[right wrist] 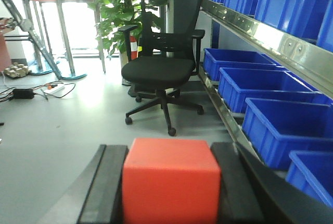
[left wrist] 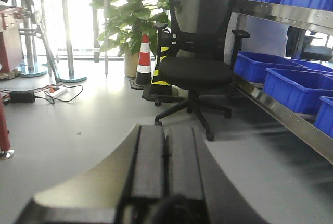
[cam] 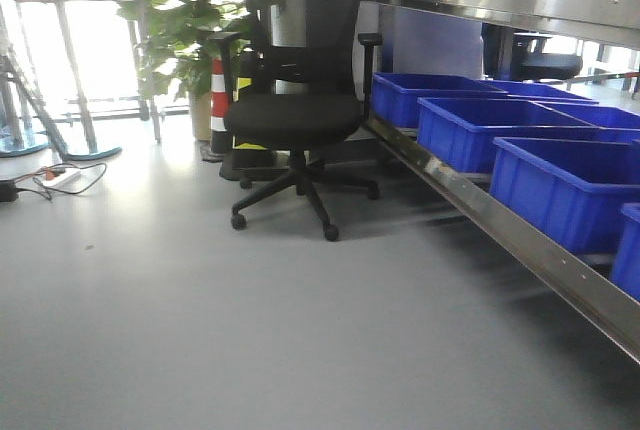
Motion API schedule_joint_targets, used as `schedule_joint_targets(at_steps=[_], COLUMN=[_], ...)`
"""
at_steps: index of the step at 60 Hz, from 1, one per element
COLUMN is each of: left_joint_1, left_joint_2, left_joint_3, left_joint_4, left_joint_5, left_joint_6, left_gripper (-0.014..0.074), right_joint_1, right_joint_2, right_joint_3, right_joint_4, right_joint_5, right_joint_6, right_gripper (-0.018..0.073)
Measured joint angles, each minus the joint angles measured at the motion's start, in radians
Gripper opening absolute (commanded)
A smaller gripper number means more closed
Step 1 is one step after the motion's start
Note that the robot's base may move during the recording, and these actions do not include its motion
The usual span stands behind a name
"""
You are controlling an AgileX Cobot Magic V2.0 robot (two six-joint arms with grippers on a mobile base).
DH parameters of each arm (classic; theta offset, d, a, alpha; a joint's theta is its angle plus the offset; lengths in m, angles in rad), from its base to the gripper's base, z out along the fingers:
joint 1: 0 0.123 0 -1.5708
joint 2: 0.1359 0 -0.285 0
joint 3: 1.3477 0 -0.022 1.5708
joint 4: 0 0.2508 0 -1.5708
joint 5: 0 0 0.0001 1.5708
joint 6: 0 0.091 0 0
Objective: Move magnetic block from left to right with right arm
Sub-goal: 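Drive the base past the chairs to the second table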
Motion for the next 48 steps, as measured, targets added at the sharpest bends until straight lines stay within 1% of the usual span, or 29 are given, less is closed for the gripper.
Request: schedule_joint_targets(at_steps=[48], left_joint_1=[0.0], left_joint_2=[0.0], left_joint_3=[0.0], left_joint_4=[0.0], left_joint_5=[0.0], left_joint_6=[0.0], left_gripper=[-0.0116], right_joint_1=[0.0], right_joint_2=[0.0], right_joint_3=[0.0], right_joint_4=[0.0], right_joint_5=[0.0], right_joint_6=[0.0], right_gripper=[0.0172])
